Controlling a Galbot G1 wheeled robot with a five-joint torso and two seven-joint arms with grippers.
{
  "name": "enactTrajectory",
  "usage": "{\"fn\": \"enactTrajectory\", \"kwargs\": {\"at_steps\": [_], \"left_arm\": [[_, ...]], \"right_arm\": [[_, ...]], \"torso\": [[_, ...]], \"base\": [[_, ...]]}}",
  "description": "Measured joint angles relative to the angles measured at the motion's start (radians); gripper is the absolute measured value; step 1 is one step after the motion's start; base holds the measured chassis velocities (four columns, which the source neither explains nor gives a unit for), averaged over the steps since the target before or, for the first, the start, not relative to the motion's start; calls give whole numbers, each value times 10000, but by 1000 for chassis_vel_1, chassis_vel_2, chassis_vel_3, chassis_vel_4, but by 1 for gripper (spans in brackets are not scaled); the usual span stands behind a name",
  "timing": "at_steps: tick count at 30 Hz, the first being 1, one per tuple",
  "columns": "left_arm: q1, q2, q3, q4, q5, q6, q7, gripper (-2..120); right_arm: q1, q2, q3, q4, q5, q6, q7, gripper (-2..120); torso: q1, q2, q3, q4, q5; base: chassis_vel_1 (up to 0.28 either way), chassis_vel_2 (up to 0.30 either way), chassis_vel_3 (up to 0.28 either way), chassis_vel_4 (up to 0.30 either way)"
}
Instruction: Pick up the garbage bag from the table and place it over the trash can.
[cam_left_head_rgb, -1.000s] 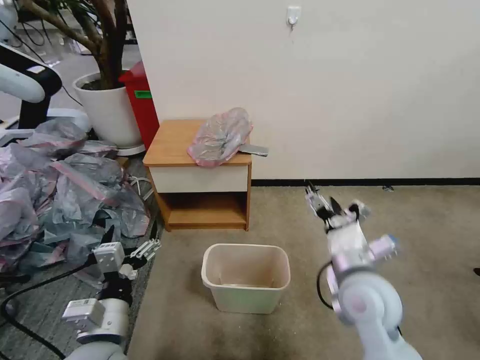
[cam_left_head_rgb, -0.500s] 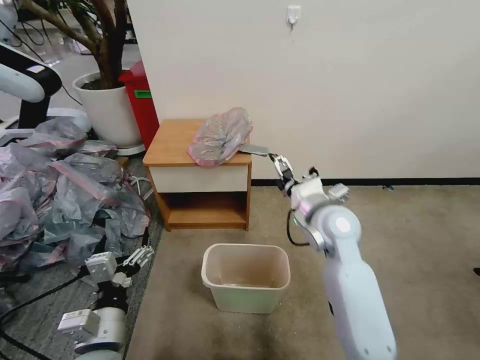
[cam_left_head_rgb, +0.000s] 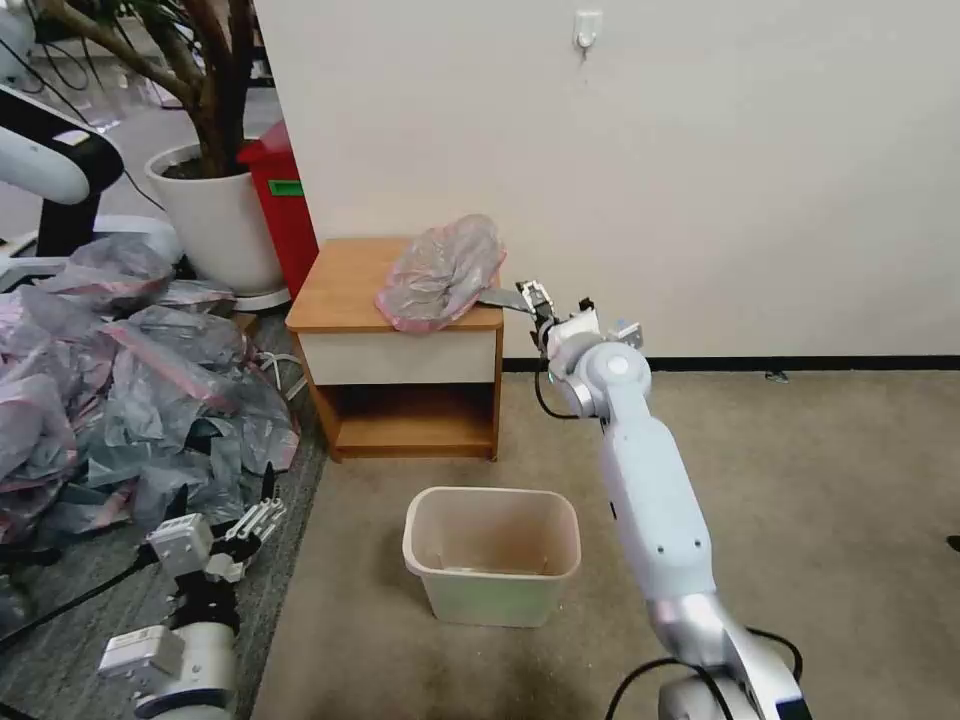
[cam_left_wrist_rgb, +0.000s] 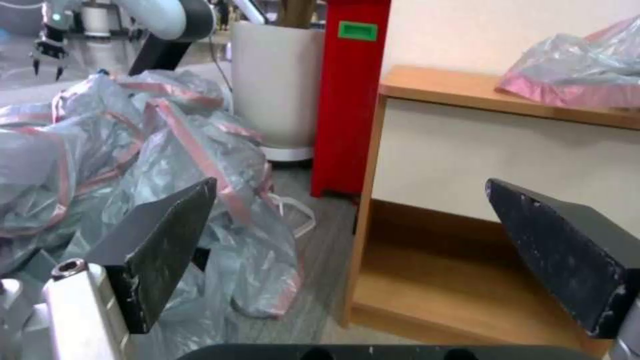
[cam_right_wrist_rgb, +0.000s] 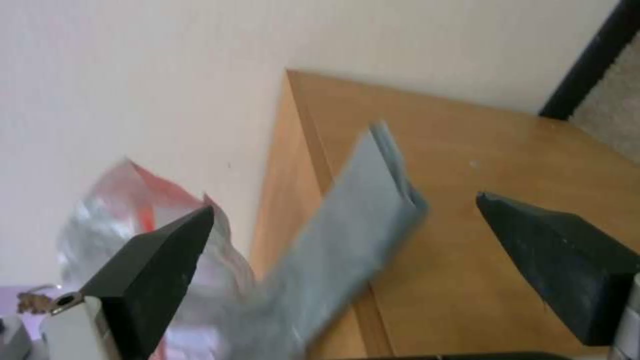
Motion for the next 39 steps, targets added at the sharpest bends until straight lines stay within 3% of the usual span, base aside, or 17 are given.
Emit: {"fn": "enactTrajectory", "kwargs": {"at_steps": [24, 28, 39], "left_arm": [[79, -173, -205, -29, 60, -42, -7, 100], [114, -177, -257, -29, 68, -68, -11, 100], [101, -180, -370, 53, 97, -98, -37, 100]], "right_arm": [[450, -21, -58, -962, -105, -371, -32, 93], [535, -22, -64, -1107, -172, -374, -51, 86], [598, -24, -55, -1227, -294, -379, -88, 43]], "torso": [[0, 0, 0, 0, 1], [0, 0, 0, 0, 1], [0, 0, 0, 0, 1]], "base": [[0, 0, 0, 0], [0, 0, 0, 0], [0, 0, 0, 0]]}}
